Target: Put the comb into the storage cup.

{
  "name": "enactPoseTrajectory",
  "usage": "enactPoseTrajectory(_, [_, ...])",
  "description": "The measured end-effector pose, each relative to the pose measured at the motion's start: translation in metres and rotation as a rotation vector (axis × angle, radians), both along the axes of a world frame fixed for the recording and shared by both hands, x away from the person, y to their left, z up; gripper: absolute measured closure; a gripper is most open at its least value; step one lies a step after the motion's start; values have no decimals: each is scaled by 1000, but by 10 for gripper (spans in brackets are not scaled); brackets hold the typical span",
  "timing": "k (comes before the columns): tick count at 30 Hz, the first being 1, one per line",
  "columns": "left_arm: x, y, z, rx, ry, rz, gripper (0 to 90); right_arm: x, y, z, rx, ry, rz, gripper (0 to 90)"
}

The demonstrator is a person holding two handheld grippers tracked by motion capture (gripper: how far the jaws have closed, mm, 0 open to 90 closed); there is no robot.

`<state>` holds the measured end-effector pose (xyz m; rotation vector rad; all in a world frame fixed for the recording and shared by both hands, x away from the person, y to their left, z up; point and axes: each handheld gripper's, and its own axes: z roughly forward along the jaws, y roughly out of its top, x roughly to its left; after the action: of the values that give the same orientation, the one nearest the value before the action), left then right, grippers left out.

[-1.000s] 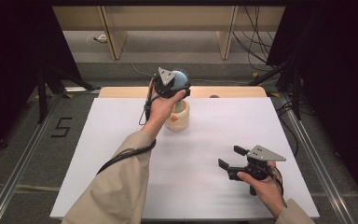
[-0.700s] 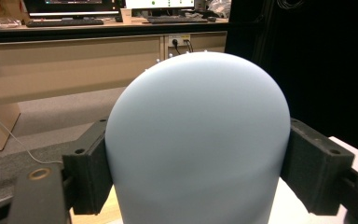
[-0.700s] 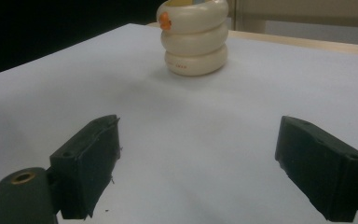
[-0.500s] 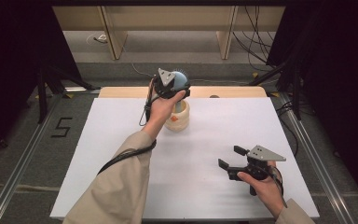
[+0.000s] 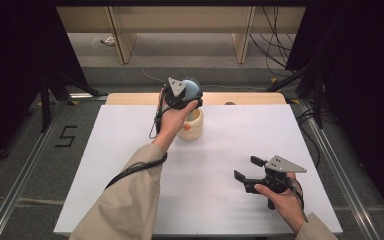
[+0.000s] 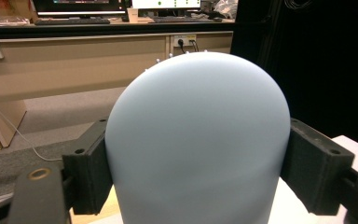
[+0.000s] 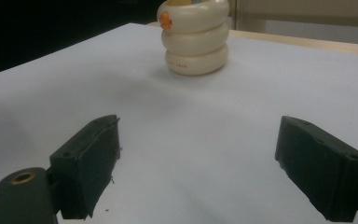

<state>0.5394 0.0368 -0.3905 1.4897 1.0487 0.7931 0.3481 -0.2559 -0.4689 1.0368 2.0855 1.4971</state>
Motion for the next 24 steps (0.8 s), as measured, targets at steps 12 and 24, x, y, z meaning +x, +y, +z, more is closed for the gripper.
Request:
enactPoseTrajectory(12, [-10,3,-1,6,-5,-5,195,0,0,0,-6,1,1,147])
enactPoseTrajectory(24, [-30,12,-2,13,-4,-22,190,-1,1,0,-7,7,0,147])
